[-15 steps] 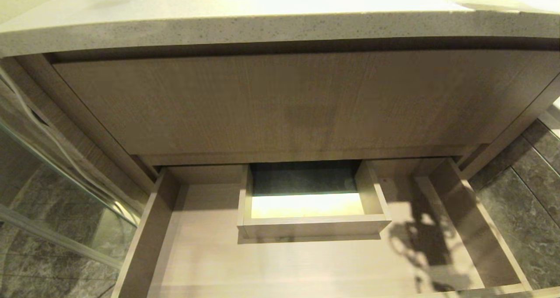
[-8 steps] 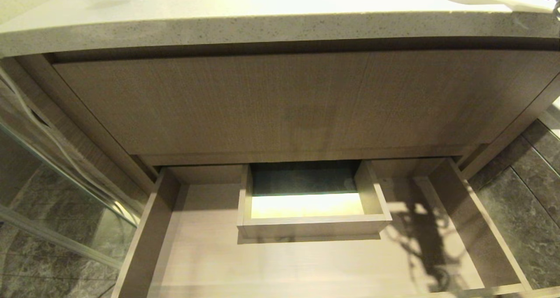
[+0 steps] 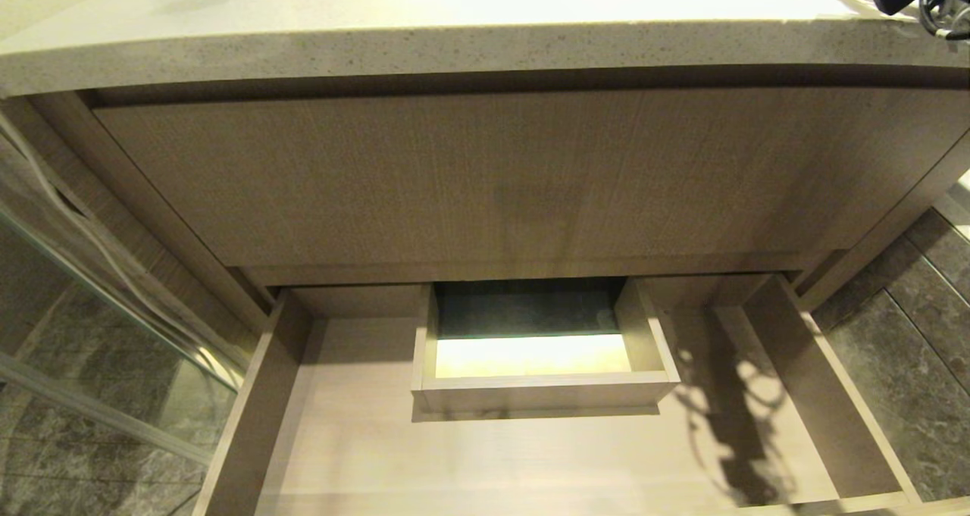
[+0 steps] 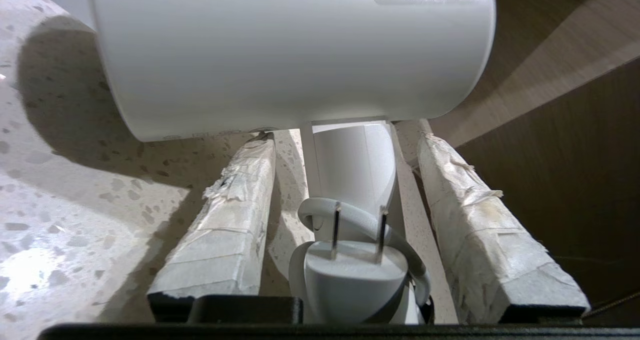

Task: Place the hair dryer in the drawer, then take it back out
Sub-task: Place it on the countertop

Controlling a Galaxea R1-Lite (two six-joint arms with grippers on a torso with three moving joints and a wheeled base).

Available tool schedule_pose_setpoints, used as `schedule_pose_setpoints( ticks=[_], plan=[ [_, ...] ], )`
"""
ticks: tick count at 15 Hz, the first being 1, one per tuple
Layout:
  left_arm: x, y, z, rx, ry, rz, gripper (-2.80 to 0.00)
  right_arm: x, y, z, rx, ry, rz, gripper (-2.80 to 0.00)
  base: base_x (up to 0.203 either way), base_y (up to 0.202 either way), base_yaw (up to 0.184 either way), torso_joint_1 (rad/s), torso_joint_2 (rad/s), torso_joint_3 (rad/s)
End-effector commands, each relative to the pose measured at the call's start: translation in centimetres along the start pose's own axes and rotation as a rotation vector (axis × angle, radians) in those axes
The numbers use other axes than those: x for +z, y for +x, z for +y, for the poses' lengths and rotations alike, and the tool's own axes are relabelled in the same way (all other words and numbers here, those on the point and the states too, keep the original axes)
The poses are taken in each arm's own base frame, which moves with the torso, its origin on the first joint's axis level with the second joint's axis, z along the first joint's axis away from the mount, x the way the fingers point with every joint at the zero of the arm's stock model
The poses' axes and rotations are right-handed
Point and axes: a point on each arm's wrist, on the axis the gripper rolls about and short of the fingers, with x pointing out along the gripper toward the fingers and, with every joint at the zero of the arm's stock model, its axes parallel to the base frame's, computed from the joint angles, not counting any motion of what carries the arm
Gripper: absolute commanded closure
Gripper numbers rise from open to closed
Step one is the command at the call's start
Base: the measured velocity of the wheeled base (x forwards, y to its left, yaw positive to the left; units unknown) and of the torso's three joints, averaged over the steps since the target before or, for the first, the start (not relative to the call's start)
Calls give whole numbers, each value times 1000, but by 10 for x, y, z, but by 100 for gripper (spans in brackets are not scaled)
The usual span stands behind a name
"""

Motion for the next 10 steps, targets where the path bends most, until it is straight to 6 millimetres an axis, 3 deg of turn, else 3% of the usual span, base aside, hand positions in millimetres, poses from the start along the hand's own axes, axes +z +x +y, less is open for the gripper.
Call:
schedule_pose_setpoints(
  ticks=[1, 6, 10],
  plan=[
    [0, 0, 0, 0, 0, 0, 0, -2, 3, 4, 3, -7, 7, -280, 0, 0, 0, 0, 0, 0],
    [0, 0, 0, 0, 0, 0, 0, 0, -1, -1, 1, -5, 7, -280, 0, 0, 0, 0, 0, 0],
    [0, 0, 0, 0, 0, 0, 0, 18, -29, -29, -28, 3, -19, -280, 0, 0, 0, 0, 0, 0]
  ],
)
